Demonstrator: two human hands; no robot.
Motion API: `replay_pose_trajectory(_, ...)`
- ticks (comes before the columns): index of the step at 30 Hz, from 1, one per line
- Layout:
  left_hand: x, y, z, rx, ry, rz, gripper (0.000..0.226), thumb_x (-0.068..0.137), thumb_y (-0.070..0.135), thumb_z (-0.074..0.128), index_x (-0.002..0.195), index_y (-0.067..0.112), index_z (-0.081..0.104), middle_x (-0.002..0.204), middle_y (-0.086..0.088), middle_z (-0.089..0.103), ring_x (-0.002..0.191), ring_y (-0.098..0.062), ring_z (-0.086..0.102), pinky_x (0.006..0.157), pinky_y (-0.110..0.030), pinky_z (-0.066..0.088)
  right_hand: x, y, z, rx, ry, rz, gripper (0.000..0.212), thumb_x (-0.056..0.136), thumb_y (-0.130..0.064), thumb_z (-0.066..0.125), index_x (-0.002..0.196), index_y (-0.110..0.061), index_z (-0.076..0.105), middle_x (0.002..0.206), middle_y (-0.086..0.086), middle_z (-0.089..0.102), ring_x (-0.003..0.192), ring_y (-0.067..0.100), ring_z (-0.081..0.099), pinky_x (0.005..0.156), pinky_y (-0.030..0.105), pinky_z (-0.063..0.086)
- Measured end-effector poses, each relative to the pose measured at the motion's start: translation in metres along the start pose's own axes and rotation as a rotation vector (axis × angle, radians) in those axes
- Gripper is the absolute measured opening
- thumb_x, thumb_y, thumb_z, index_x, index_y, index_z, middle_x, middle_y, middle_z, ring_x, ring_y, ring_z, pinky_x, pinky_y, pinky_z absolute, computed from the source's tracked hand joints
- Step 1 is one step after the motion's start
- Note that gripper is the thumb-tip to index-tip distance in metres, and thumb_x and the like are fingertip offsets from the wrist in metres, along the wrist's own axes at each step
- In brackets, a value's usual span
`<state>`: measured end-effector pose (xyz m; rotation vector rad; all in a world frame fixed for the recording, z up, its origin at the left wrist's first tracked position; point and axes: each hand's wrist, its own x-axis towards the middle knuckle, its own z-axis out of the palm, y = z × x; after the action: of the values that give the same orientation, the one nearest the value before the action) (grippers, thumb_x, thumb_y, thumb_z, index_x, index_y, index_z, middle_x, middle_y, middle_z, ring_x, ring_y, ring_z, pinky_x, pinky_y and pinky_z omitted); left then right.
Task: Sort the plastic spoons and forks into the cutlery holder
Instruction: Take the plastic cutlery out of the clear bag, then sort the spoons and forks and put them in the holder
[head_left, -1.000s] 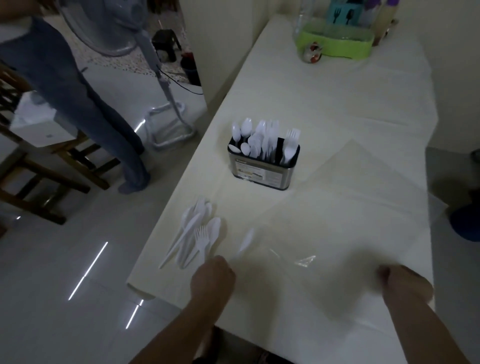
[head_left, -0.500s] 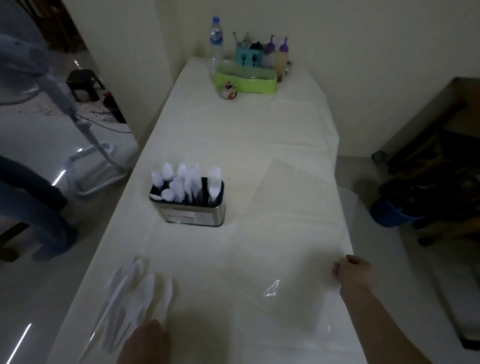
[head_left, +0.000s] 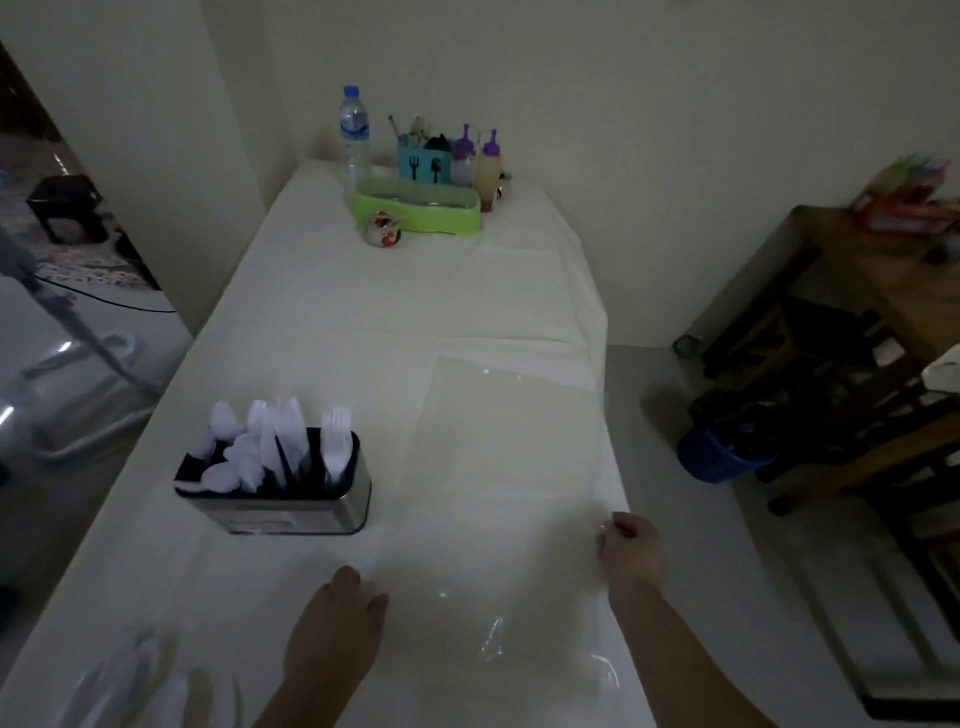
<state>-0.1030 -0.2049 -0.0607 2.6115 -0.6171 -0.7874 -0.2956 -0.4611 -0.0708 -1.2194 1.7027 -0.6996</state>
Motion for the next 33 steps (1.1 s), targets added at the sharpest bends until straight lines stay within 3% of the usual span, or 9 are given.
replay_pose_trajectory(7,0.026,0.033,0.016,-0.013,0.042,-0.104,0.032,0.094,0.033,0.055,0.111,0.007,0.046,0.111,-0.013,0.058,0.106,-0.032,0.061,0.083,-0.036,0.047,0.039,-0.033,0.04,-0.035,-0.048,-0.077,0.024,0.085,-0.002,0.061,0.109,-0.004,0.066,0.096,0.02,0.07,0.087,0.036,0.067,0.083,0.042,0.057)
replay_pose_trajectory(12,0.039,0.039,0.023,0.015,0.102,-0.053,0.03,0.096,0.027,0.052,0.114,0.003,0.053,0.111,-0.017,0.065,0.104,-0.033,0.063,0.086,-0.038,0.048,0.039,-0.042,0.038,-0.371,-0.083,-0.165,0.037,0.091,-0.014,0.057,0.126,-0.001,0.056,0.119,0.023,0.063,0.115,0.039,0.057,0.097,0.036,0.043)
replay_pose_trajectory(15,0.042,0.048,0.019,0.032,0.098,-0.046,0.034,0.101,0.027,0.043,0.125,0.006,0.054,0.124,-0.013,0.062,0.116,-0.028,0.058,0.093,-0.035,0.044,0.031,-0.026,0.024,-0.639,-0.085,-0.179,0.033,0.091,-0.017,0.054,0.117,0.003,0.059,0.119,0.027,0.062,0.114,0.042,0.058,0.094,0.04,0.046)
replay_pose_trajectory(17,0.044,0.06,0.012,0.015,0.119,-0.017,0.031,0.101,0.026,0.045,0.122,0.006,0.055,0.119,-0.013,0.065,0.113,-0.029,0.06,0.09,-0.036,0.046,0.024,-0.014,0.013,-0.714,-0.084,-0.182,0.029,0.089,-0.015,0.054,0.11,0.004,0.062,0.115,0.027,0.064,0.111,0.042,0.059,0.092,0.04,0.047)
replay_pose_trajectory(20,0.051,0.074,0.002,-0.039,0.161,0.006,0.023,0.098,0.026,0.052,0.108,0.007,0.058,0.106,-0.013,0.069,0.105,-0.032,0.065,0.082,-0.038,0.05,0.016,-0.009,0.006,-0.705,-0.083,-0.221,0.033,0.091,-0.007,0.052,0.122,0.002,0.06,0.121,0.028,0.061,0.115,0.044,0.057,0.096,0.043,0.045)
replay_pose_trajectory(23,0.059,0.078,-0.003,-0.056,0.165,0.014,0.023,0.097,0.024,0.054,0.108,0.004,0.058,0.104,-0.015,0.07,0.102,-0.032,0.065,0.081,-0.036,0.05,0.016,-0.02,0.007,-0.63,-0.072,-0.328,0.035,0.094,-0.004,0.049,0.128,-0.001,0.057,0.126,0.027,0.059,0.118,0.044,0.054,0.101,0.044,0.041)
replay_pose_trajectory(26,0.062,0.077,-0.001,0.052,0.165,0.052,0.031,0.1,0.026,0.047,0.119,0.002,0.051,0.114,-0.014,0.065,0.107,-0.03,0.064,0.085,-0.033,0.049,0.03,-0.031,0.018,-0.589,-0.104,-0.367,0.039,0.094,-0.004,0.049,0.132,0.0,0.052,0.129,0.026,0.056,0.121,0.042,0.051,0.103,0.043,0.039)
replay_pose_trajectory(29,0.055,0.073,0.004,0.036,0.13,0.079,0.028,0.097,0.016,0.047,0.123,0.005,0.048,0.123,-0.015,0.057,0.112,-0.031,0.058,0.088,-0.035,0.047,0.032,-0.034,0.022,-0.716,-0.193,-0.379,0.043,0.088,-0.006,0.054,0.13,0.001,0.048,0.124,0.025,0.055,0.115,0.042,0.052,0.096,0.042,0.043)
replay_pose_trajectory(33,0.031,0.071,0.014,0.109,0.134,0.185,0.034,0.094,0.008,0.046,0.128,0.01,0.047,0.135,-0.016,0.043,0.116,-0.031,0.051,0.088,-0.035,0.048,0.008,-0.026,0.018,-0.903,-0.176,-0.601,0.047,0.087,-0.011,0.058,0.131,0.003,0.048,0.137,0.024,0.045,0.12,0.043,0.047,0.102,0.044,0.039)
